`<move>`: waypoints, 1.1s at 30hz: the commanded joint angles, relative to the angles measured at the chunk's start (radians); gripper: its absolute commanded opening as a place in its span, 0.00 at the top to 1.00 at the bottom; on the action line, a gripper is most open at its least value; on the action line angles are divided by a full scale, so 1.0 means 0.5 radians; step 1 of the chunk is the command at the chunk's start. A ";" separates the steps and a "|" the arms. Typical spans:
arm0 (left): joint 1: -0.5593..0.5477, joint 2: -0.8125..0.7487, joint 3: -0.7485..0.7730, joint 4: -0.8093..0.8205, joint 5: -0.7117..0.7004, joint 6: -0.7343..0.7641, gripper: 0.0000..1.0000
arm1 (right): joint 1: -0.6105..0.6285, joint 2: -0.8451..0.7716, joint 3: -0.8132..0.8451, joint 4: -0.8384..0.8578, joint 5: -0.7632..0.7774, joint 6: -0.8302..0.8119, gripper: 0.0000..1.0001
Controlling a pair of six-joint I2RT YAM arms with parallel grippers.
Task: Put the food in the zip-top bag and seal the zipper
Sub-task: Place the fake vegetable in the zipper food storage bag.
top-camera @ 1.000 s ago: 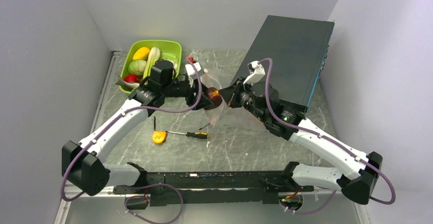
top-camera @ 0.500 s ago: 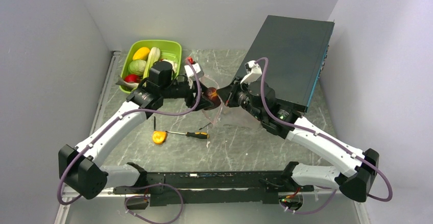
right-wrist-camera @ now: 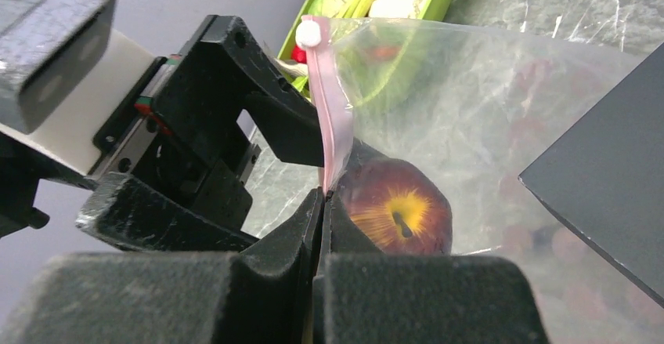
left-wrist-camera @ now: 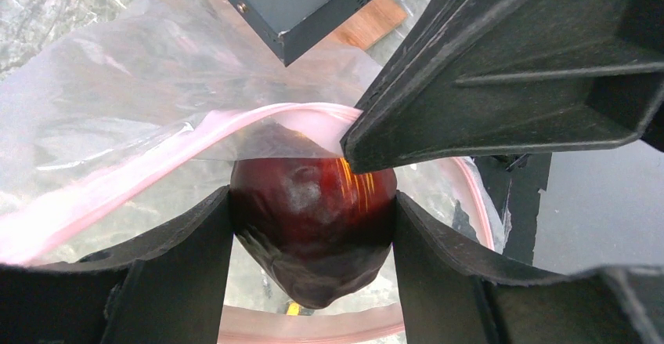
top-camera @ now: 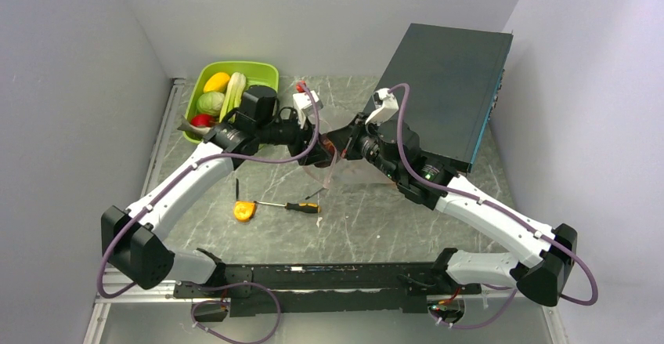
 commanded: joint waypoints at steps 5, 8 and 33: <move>-0.015 -0.278 -0.082 0.192 0.000 0.042 0.10 | 0.005 -0.031 0.059 0.101 0.040 -0.016 1.00; -0.011 -0.324 -0.098 0.198 -0.016 0.081 0.05 | 0.001 -0.036 0.055 0.085 0.048 -0.021 1.00; 0.526 -0.904 -0.590 0.788 -1.435 -0.018 0.01 | -0.005 -0.174 -0.064 0.005 -0.065 -0.233 1.00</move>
